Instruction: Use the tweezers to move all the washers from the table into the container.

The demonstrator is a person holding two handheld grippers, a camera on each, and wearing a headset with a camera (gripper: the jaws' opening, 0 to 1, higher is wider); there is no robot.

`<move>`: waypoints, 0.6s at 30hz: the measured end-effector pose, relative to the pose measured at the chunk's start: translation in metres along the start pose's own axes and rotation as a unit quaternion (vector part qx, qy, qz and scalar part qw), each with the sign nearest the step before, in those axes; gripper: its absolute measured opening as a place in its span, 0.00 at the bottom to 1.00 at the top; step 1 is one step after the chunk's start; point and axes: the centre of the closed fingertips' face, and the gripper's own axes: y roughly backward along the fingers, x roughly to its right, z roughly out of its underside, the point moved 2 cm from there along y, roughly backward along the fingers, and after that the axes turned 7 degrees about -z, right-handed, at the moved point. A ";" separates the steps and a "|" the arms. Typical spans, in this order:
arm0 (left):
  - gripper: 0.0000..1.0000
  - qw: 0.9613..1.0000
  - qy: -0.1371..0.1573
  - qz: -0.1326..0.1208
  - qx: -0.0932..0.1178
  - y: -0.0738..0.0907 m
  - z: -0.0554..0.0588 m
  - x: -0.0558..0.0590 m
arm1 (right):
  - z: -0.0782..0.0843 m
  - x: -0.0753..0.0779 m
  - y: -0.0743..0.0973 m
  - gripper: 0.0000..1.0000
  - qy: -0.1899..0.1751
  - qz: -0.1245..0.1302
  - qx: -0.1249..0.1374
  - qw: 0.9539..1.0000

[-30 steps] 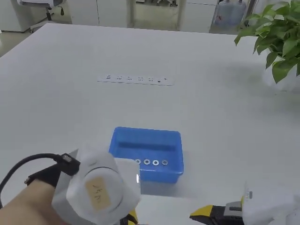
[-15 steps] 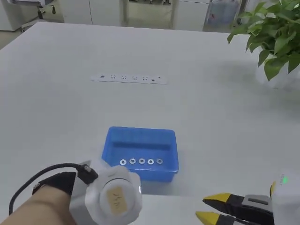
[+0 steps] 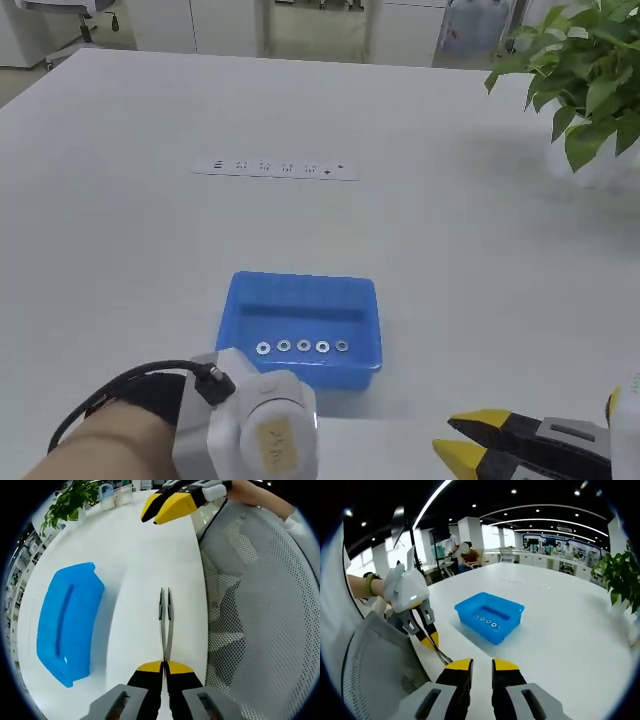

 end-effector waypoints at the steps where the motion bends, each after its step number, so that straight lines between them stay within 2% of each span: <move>1: 0.00 1.000 0.000 -0.002 0.001 0.001 0.000 0.000 | -0.001 0.001 0.001 0.11 -0.004 0.000 0.005 1.000; 7: 0.00 1.000 0.005 -0.010 0.018 0.002 0.002 0.000 | -0.005 0.005 0.004 0.11 -0.026 0.001 0.028 0.999; 11: 0.09 0.997 0.056 -0.001 0.049 0.003 0.001 0.004 | -0.009 0.007 0.007 0.12 -0.039 0.001 0.045 0.998; 14: 0.18 0.993 0.092 -0.011 0.068 0.005 0.003 0.001 | -0.011 0.008 0.010 0.14 -0.047 0.001 0.056 0.997; 16: 0.14 0.990 0.107 -0.021 0.089 0.011 0.002 0.000 | -0.012 0.007 0.014 0.15 -0.046 -0.001 0.062 0.997; 18: 0.18 0.982 0.139 -0.038 0.121 0.019 -0.002 -0.004 | -0.015 0.009 0.022 0.17 -0.049 0.007 0.074 0.996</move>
